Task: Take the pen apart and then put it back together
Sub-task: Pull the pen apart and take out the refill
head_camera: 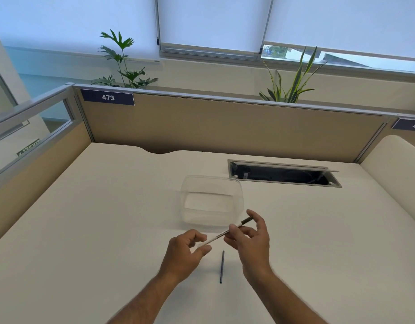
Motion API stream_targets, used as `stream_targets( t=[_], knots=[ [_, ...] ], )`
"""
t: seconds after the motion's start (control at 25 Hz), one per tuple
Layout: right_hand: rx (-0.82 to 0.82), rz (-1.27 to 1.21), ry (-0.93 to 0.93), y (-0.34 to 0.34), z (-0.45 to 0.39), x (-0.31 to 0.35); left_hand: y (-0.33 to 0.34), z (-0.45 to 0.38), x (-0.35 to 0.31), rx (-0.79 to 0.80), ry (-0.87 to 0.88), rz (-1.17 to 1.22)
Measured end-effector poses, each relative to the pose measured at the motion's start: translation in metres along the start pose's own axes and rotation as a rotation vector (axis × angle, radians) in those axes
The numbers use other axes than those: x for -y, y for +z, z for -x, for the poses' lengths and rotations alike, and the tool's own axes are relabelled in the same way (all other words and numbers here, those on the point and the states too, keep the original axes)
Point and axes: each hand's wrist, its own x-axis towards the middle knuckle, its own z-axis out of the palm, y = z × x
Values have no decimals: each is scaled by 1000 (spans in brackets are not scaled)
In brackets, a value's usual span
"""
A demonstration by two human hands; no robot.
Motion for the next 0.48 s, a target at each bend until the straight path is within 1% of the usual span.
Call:
stream_targets(
  t=[0.12,0.24,0.36,0.48],
  knots=[
    [20,220,-279,6,3,-5,-9,0,23,26,26,-267],
    [91,346,-477,9,3,-10,-20,-1,50,28,60,-523],
    [196,452,-636,11,5,-18,-28,5,74,73,7,-817],
    [290,557,-764,14,8,-27,-28,12,87,55,19,-892]
  ],
)
